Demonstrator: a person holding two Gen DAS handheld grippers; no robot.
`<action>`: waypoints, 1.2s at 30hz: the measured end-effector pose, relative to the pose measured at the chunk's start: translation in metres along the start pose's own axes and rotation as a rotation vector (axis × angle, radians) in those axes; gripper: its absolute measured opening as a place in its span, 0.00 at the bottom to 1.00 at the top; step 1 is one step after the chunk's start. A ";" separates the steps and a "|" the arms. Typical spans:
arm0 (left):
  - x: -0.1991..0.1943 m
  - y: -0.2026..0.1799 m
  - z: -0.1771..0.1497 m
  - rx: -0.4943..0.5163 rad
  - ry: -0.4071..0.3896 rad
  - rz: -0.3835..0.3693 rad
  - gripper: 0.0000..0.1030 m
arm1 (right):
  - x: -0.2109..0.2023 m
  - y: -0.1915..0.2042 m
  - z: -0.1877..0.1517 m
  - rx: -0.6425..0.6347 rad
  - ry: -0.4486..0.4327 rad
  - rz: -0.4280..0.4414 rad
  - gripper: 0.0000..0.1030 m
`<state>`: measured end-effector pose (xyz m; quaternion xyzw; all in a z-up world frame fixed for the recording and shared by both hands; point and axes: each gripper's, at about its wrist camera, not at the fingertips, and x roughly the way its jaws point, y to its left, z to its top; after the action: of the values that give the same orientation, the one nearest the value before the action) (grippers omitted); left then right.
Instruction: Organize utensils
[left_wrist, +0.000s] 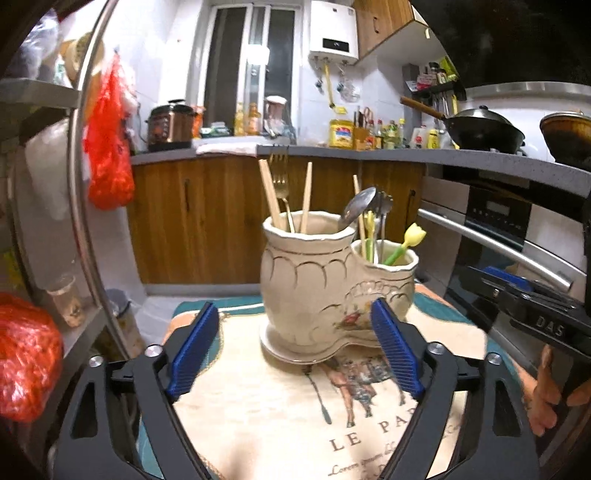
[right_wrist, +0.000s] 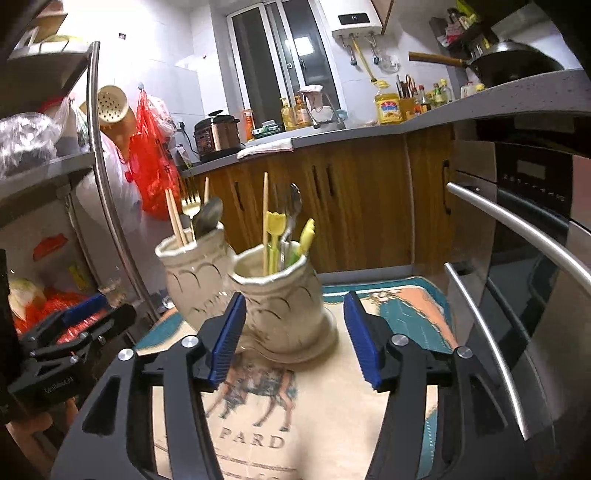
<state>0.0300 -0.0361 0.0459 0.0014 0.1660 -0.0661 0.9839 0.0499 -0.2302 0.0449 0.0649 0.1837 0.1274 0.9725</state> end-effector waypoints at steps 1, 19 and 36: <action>0.000 0.000 -0.003 -0.001 -0.011 0.005 0.89 | 0.000 0.000 -0.002 -0.011 -0.007 -0.002 0.67; -0.002 0.013 -0.015 -0.006 -0.047 0.056 0.95 | -0.002 0.004 -0.017 -0.121 -0.073 -0.032 0.95; -0.003 0.008 -0.015 0.020 -0.056 0.061 0.95 | 0.001 0.003 -0.019 -0.113 -0.072 -0.040 0.95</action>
<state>0.0233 -0.0278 0.0326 0.0145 0.1377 -0.0380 0.9896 0.0429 -0.2260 0.0280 0.0109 0.1426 0.1156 0.9830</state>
